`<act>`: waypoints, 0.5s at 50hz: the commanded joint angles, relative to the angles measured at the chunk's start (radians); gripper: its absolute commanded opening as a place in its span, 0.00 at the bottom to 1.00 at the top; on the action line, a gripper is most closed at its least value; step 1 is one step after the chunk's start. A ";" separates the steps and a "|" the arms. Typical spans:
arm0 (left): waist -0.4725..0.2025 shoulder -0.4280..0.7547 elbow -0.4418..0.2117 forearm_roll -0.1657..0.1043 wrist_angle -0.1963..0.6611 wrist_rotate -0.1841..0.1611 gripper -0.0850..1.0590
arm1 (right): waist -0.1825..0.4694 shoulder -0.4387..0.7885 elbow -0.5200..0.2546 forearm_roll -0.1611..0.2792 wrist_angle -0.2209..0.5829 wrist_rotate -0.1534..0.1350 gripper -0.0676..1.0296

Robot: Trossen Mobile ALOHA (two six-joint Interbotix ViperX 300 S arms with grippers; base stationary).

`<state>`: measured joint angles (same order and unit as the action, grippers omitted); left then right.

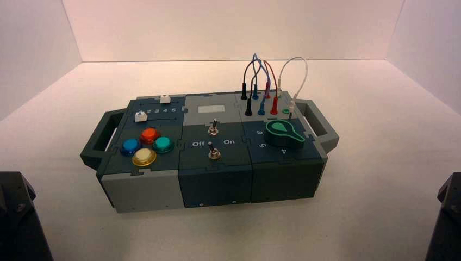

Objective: Move the box to the right.

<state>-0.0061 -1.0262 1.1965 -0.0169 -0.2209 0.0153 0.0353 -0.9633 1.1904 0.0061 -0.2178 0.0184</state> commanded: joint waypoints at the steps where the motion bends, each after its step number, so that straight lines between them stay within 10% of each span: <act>1: -0.003 0.003 -0.026 0.000 -0.003 0.003 0.05 | 0.003 0.003 -0.032 0.000 -0.002 0.003 0.04; 25: -0.025 0.009 -0.034 0.003 0.041 0.006 0.05 | 0.018 0.003 -0.032 0.002 0.002 0.003 0.04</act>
<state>-0.0107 -1.0262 1.1965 -0.0169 -0.1994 0.0153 0.0383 -0.9633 1.1904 0.0046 -0.2132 0.0184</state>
